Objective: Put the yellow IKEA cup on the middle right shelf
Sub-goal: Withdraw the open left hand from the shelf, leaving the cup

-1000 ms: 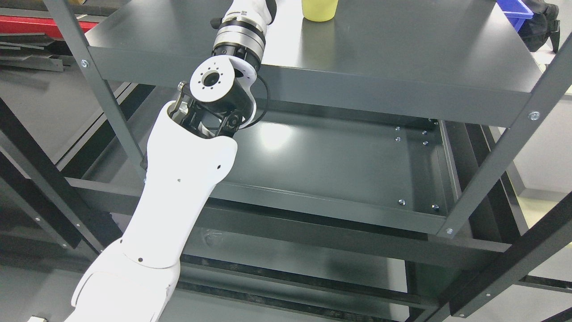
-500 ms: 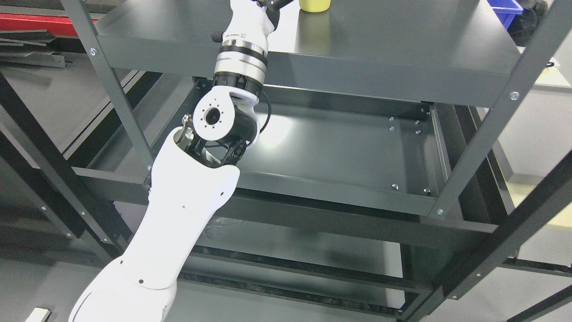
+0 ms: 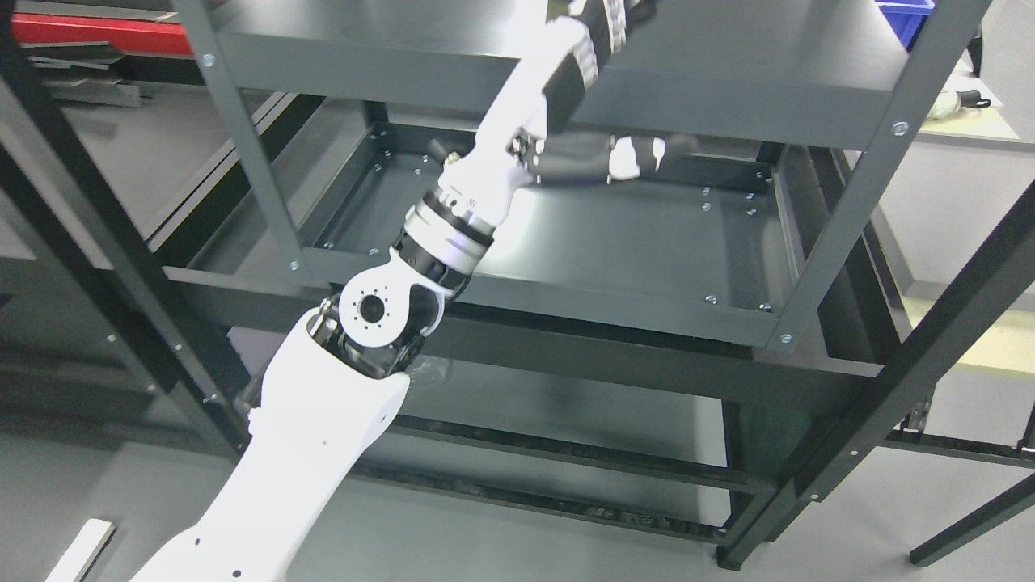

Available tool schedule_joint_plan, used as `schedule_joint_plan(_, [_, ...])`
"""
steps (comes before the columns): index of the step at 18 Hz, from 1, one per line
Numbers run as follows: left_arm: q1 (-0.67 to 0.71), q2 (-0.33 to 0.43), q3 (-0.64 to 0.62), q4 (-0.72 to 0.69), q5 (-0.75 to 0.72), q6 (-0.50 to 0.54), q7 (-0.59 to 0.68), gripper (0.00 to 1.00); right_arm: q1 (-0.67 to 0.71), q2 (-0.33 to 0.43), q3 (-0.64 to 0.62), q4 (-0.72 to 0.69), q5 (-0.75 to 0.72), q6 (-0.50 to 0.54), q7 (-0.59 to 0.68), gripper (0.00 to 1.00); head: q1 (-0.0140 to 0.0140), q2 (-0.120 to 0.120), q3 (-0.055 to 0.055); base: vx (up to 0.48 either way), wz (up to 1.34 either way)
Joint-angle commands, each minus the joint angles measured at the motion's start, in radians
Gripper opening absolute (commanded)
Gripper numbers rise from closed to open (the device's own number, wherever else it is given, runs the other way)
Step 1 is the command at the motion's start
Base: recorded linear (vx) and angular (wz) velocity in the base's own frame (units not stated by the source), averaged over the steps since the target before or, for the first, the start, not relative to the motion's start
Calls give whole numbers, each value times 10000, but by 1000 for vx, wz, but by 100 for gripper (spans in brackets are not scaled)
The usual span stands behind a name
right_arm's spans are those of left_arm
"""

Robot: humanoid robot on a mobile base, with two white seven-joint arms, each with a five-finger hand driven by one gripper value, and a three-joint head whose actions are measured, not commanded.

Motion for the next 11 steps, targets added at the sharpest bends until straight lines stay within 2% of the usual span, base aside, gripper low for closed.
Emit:
schedule_joint_plan(1, [1705, 819, -588, -31, -266, -490, -990, 99, 139, -175, 168, 0, -246, 5, 23, 99, 0, 0, 0, -155, 196])
schedule_joint_plan(5, [2565, 835, -805, 183, -251, -491, -1161, 99, 124, -175, 168, 0, -246, 5, 23, 99, 0, 0, 0, -150, 210])
schedule_joint_plan(7, [2857, 728, -515, 870, -266, -338, -993, 99, 139, -175, 168, -15, -246, 5, 23, 99, 0, 0, 0, -155, 86])
schedule_joint_plan(9, [2950, 484, 737, 1623, -281, 287, -337, 99, 139, -175, 168, 0, -246, 5, 23, 99, 0, 0, 0, -172, -22])
schedule_joint_plan(11, [2905, -129, 1936, 2359, -297, 1284, 660, 99, 139, -175, 168, 0, -246, 5, 23, 99, 0, 0, 0, -170, -110])
